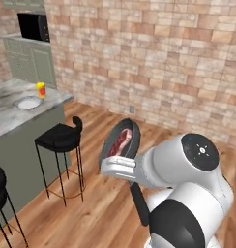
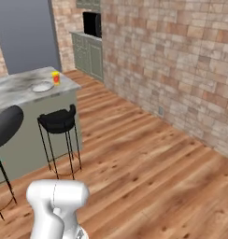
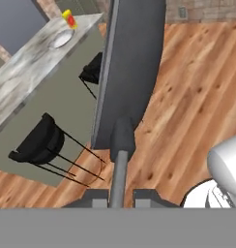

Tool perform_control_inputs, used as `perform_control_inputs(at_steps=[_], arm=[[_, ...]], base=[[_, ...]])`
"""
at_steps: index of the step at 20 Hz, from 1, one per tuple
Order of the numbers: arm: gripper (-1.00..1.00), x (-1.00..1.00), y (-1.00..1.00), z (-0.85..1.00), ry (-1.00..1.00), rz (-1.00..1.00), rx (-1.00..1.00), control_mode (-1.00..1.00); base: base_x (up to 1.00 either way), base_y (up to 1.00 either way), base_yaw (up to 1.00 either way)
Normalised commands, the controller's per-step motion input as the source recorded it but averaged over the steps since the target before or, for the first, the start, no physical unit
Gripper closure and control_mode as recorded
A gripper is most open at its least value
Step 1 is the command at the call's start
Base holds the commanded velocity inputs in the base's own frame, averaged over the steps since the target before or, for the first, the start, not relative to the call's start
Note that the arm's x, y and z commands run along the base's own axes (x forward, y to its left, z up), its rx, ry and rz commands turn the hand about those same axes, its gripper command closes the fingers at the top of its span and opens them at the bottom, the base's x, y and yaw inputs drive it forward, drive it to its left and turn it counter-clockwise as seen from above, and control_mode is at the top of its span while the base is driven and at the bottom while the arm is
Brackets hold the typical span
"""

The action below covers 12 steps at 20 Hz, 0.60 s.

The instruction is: Pick up the pan with the steak in it and place it on the dining table. Then place the steak on the plate.

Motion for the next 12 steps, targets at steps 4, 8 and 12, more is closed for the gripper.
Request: perform_control_inputs(at_steps=[4, 8, 12], arm=[[1.00, 0.00, 0.00, 0.00, 0.00, 0.00, 0.00, 1.00], [1.00, 0.00, 0.00, 0.00, 0.00, 0.00, 0.00, 1.00], [1.00, 0.00, 0.00, 0.00, 0.00, 0.00, 0.00, 1.00]], base=[[1.00, 0.11, 0.02], [0.91, 0.40, 0.00], [0.72, 0.42, 0.00]])
